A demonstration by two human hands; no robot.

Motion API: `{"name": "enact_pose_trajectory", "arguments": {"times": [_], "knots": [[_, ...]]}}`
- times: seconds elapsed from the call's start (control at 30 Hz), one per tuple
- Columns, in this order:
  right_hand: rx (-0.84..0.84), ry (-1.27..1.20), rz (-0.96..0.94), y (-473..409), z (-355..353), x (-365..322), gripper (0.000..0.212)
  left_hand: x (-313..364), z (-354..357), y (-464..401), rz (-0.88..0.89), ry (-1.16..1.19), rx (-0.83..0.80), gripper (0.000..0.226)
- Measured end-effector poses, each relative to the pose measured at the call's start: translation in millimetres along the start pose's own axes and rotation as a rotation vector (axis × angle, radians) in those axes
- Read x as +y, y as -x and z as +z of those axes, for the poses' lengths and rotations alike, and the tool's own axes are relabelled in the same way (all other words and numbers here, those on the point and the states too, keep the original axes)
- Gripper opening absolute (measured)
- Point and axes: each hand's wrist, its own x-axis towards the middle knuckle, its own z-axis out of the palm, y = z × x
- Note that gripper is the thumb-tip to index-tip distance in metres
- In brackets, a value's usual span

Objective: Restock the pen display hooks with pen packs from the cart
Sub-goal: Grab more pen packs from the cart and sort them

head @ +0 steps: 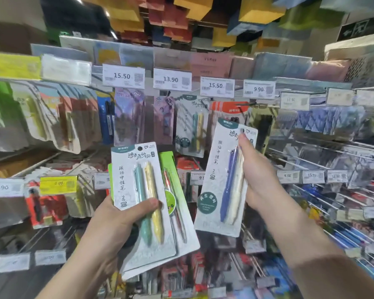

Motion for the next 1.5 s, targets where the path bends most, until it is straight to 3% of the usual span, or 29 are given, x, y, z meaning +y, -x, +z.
{"name": "enact_pose_trajectory", "arguments": {"times": [0.03,0.13,0.37,0.47,0.57,0.7,0.8,0.87,1.03,1.17,1.3,1.43,1.5], "knots": [[0.003,0.013,-0.009,-10.2,2.5,-4.1,0.048,1.7,-1.9,-1.6,-0.004,0.012,-0.001,0.046],[-0.030,0.036,-0.081,-33.6,15.6,-17.5,0.015,7.7,-8.0,-9.1,-0.013,0.033,0.019,0.051],[0.001,0.232,-0.277,-70.4,53.6,-36.0,0.017,15.3,-16.9,-27.7,-0.008,0.054,-0.023,0.047],[0.077,0.235,-0.294,-83.3,57.6,-34.5,0.047,11.6,-14.6,-33.4,-0.016,0.060,-0.026,0.055],[0.094,0.210,-0.343,-102.0,54.7,-30.7,0.037,10.9,-10.0,-38.5,-0.021,0.056,-0.004,0.069],[0.035,0.247,-0.409,-111.4,54.3,-35.9,0.037,18.0,3.3,-37.7,-0.014,0.033,0.008,0.041],[0.021,0.287,-0.426,-110.7,52.7,-41.1,0.018,20.0,11.3,-40.7,0.015,-0.007,0.007,0.051],[-0.004,0.260,-0.443,-111.8,50.8,-41.6,0.018,22.8,15.7,-43.5,0.031,-0.022,0.013,0.056],[-0.055,0.207,-0.414,-117.1,50.0,-42.5,0.023,30.7,26.2,-46.3,0.077,-0.106,0.072,0.020],[-0.075,0.214,-0.366,-118.1,49.9,-45.1,0.020,32.3,32.4,-46.4,0.093,-0.112,0.096,0.017],[-0.140,0.169,-0.349,-120.7,47.4,-44.9,0.022,29.3,34.0,-50.0,0.094,-0.100,0.094,0.033],[-0.148,0.054,-0.290,-128.5,43.9,-37.8,0.025,28.1,30.8,-53.8,0.050,-0.064,0.078,0.087],[-0.107,0.081,-0.286,-130.2,46.1,-37.1,0.023,29.5,29.9,-54.0,0.028,-0.030,0.081,0.095]]}}
